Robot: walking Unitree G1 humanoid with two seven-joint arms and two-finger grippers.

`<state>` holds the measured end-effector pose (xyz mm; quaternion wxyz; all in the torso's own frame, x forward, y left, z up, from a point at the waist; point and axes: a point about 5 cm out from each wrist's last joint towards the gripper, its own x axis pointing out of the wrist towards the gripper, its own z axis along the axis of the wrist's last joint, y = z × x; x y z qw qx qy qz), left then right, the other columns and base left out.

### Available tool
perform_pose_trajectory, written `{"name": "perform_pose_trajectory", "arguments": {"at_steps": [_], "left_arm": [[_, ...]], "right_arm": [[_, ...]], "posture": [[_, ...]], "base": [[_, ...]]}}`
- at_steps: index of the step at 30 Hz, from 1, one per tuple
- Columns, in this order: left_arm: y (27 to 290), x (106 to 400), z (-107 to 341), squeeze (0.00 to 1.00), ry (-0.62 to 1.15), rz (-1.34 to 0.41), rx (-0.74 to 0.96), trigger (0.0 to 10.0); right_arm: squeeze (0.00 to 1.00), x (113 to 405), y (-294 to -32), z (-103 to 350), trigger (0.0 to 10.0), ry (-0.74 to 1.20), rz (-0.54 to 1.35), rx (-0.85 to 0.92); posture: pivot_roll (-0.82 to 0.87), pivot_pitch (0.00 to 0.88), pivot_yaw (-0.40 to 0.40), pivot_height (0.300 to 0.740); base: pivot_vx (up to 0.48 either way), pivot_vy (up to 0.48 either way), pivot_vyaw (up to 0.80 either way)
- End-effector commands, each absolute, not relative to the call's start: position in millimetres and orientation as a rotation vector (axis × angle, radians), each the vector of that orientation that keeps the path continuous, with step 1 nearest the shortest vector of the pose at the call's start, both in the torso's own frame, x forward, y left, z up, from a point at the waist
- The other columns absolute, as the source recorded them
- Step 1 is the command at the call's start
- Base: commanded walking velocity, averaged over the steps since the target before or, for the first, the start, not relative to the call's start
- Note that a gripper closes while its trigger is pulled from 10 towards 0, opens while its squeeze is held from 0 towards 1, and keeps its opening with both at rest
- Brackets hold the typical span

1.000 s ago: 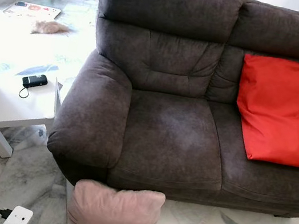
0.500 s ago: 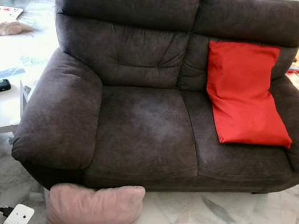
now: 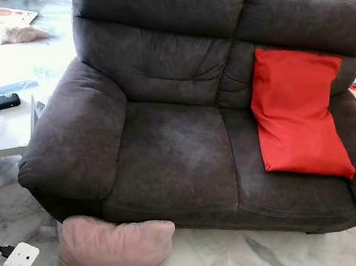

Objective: Move the pillow to the sofa from floor

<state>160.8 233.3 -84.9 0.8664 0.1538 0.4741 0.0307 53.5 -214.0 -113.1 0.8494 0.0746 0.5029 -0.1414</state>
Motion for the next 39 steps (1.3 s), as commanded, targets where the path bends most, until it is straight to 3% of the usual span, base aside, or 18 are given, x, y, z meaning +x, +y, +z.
{"name": "perform_pose_trajectory", "arguments": {"at_steps": [1, 15, 16, 17, 18, 32, 34, 37, 39], "left_arm": [[232.7, 155.7, -87.4, 0.0, 1.015, 0.056, 0.327, 10.0], [232.9, 154.9, -87.7, 0.0, 1.017, 0.069, 0.305, 10.0], [232.8, 154.6, -87.8, 0.0, 1.015, 0.079, 0.295, 10.0], [232.3, 154.3, -87.8, 0.0, 1.002, 0.105, 0.265, 10.0], [231.1, 153.9, -88.0, 0.0, 0.993, 0.12, 0.245, 10.0], [221.8, 156.2, -87.6, 0.0, 0.926, 0.19, 0.151, 10.0], [219.7, 184.9, -70.0, 0.0, 0.741, 0.23, 0.155, 10.0], [218.5, 199.8, -55.2, 0.0, 0.599, 0.251, 0.158, 10.0], [220.7, 196.7, -56.2, 0.0, 0.598, 0.228, 0.175, 10.0]], "right_arm": [[0.0, 50.9, -216.1, -112.7, 10.0, 1.055, -0.299, 0.152], [0.0, 71.0, -213.5, -105.7, 10.0, 0.939, -0.155, 0.078], [0.0, 113.3, -214.5, -96.9, 10.0, 0.863, -0.131, 0.063], [0.0, 192.2, -211.9, -68.1, 10.0, 0.711, -0.09, 0.043], [0.0, 215.7, -208.6, -55.9, 10.0, 0.658, -0.069, 0.034], [0.0, 246.1, -189.4, -39.5, 10.0, 0.593, 0.017, 0.023], [0.0, 241.5, -188.7, -43.1, 10.0, 0.611, 0.013, 0.022], [0.0, 232.0, -190.6, -49.2, 10.0, 0.635, -0.004, 0.022], [0.0, 222.9, -194.2, -55.0, 10.0, 0.666, -0.036, 0.017]], "posture": [[-0.05, 0.039, -0.027, 0.74], [-0.04, 0.043, -0.032, 0.74], [-0.03, 0.046, -0.035, 0.74], [-0.03, 0.048, -0.038, 0.74], [-0.01, 0.05, -0.046, 0.74], [0.06, 0.044, -0.094, 0.74], [0.05, 0.037, -0.102, 0.74], [0.05, 0.034, -0.107, 0.74], [0.05, 0.024, -0.109, 0.74]], "base": [[0.0, -0.277, 0.0], [0.0, 0.0, 0.0], [0.0, 0.0, 0.0], [0.0, 0.0, 0.0], [0.0, 0.0, 0.0], [0.0, 0.0, 0.0], [0.0, 0.0, 0.0], [0.0, 0.0, 0.0], [0.0, 0.0, 0.0]]}}
